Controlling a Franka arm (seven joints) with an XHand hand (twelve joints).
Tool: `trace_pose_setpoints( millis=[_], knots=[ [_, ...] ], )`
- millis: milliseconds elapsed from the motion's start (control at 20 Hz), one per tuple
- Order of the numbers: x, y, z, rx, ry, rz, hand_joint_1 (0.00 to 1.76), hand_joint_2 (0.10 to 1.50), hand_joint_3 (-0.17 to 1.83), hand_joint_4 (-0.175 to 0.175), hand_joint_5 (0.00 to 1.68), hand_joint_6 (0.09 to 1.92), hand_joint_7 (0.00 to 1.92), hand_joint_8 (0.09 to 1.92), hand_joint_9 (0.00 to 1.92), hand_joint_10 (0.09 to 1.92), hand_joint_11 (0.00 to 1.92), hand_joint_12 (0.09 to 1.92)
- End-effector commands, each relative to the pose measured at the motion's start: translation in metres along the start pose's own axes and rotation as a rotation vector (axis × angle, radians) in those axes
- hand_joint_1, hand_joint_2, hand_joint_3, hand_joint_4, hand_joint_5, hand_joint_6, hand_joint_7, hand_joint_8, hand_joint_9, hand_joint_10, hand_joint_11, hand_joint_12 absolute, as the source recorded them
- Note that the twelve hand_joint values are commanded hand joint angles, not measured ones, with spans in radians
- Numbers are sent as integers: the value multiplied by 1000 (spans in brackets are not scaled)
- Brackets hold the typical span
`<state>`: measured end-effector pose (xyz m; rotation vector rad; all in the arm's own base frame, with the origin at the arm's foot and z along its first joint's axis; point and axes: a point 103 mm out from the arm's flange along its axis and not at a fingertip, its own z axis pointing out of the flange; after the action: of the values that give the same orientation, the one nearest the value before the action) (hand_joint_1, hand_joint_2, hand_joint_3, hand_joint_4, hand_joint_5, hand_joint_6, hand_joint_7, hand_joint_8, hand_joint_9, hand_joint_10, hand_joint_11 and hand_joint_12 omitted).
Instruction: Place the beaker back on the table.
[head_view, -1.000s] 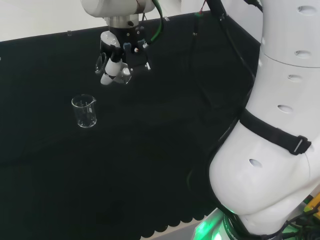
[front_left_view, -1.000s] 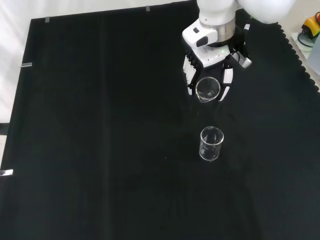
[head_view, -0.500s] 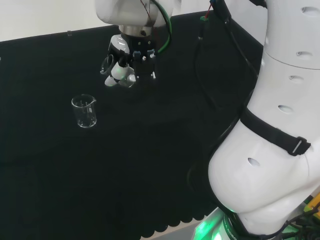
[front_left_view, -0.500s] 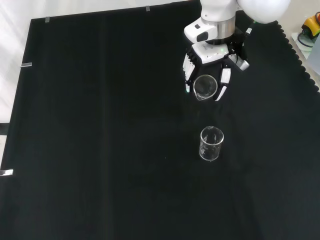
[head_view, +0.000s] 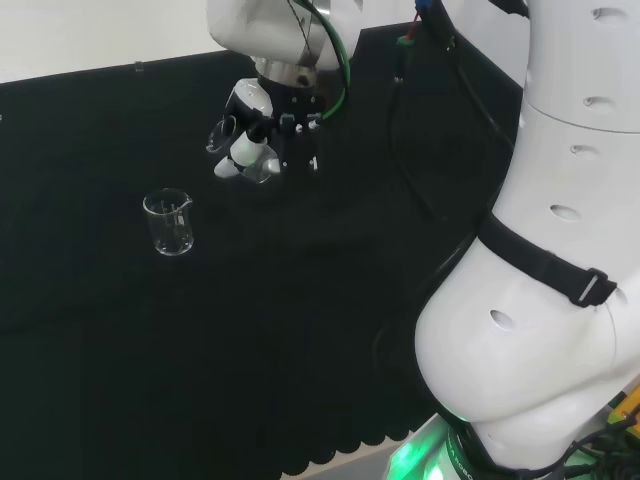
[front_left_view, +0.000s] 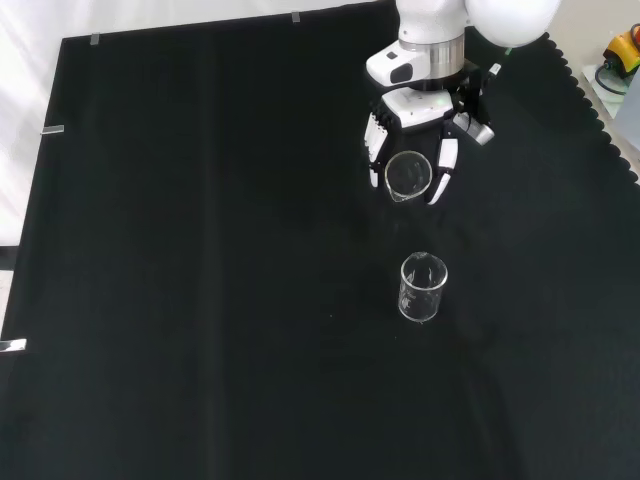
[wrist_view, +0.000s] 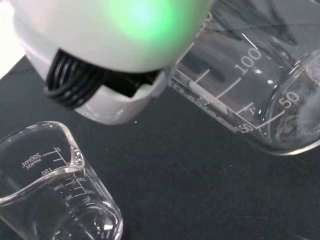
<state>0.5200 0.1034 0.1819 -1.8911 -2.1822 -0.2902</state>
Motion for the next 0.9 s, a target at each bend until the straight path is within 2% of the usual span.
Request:
trace_pose_setpoints(
  millis=[50,250,900],
  knots=[
    [-10,-6,15,-19,81,7,1435,599,635,-175,1387,407,1508,346,1406,340,1254,786],
    [-14,-9,25,-39,166,-5,1435,599,635,-175,1387,407,1508,345,1406,342,1253,788],
    [-12,-12,59,-55,263,-34,1435,602,631,-175,1385,409,1510,336,1399,358,1250,794]
  ],
)
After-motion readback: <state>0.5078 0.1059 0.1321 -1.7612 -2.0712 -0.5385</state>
